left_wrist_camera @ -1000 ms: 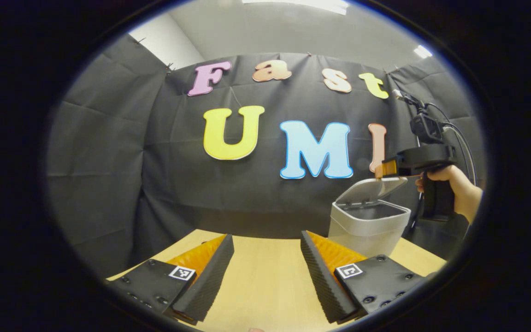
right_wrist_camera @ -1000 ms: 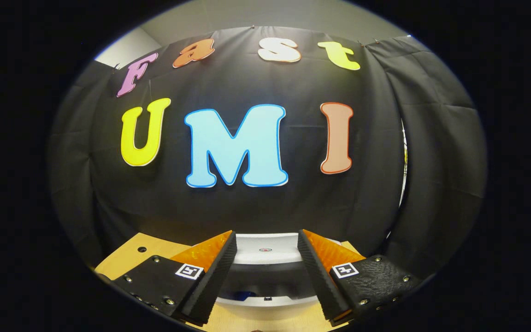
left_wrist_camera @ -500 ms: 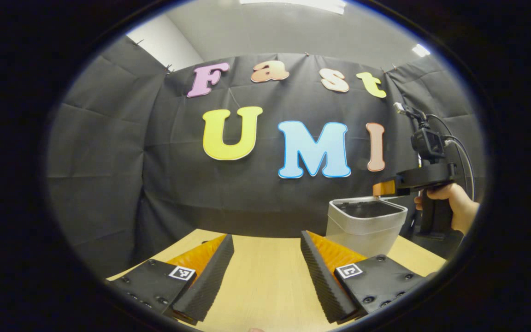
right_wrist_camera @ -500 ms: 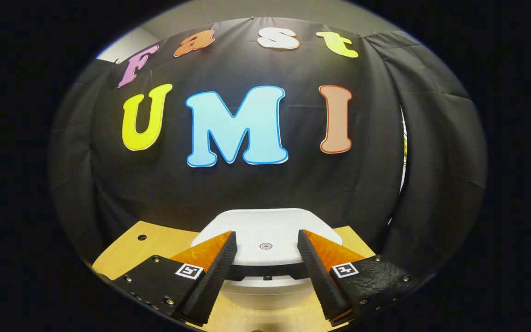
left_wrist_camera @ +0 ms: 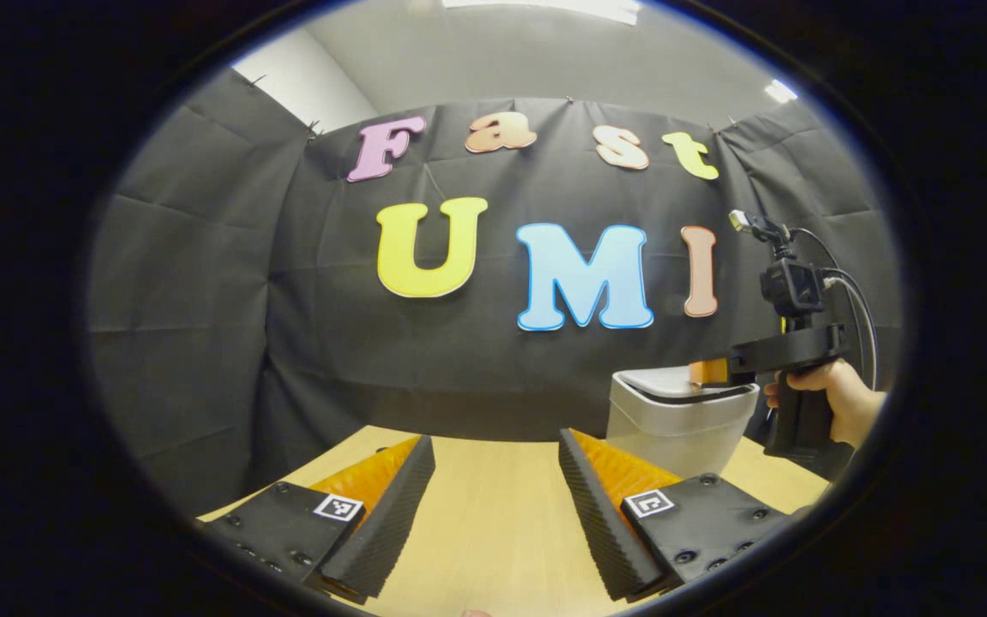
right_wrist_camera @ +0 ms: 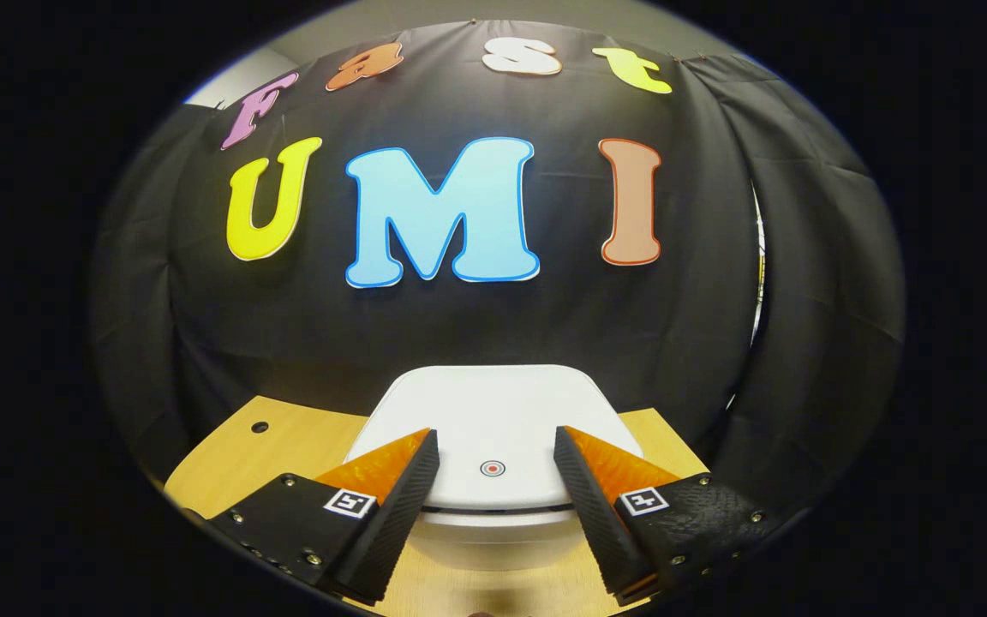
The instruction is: Press the lid of the desktop garbage bin to open it, pick up the crumpled paper on the desktop and throw it into the bin, then pick up the pop can on the desktop and drop it into the bin, and finally close the garbage bin lid.
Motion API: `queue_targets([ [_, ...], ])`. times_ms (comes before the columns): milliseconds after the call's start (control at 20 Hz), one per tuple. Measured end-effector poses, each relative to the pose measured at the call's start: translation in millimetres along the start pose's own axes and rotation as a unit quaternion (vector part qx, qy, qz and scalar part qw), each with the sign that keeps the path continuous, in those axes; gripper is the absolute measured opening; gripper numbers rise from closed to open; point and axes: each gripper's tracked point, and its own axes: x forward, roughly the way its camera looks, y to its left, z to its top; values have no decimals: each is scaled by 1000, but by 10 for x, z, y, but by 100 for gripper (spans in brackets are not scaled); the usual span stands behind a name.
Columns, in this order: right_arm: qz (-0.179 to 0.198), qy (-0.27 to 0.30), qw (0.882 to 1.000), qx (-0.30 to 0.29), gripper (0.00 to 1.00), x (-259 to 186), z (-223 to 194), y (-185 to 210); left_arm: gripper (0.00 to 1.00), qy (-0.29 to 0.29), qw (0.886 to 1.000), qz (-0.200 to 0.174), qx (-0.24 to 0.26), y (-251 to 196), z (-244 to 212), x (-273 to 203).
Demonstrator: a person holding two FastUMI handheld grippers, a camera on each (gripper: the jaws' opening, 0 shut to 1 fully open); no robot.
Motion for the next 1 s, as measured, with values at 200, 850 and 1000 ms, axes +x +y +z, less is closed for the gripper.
queue_targets([
  [200,2,-12,1000,-5,88,177,3,1,95,4,1000,10,-1,60,-20,36],
  [850,19,-63,998,-12,95,476,67,24,95,8,1000,6,1,-31,-41,110],
  [1000,22,-75,997,-7,95,491,77,25,95,9,1000,6,0,-34,-50,122],
])
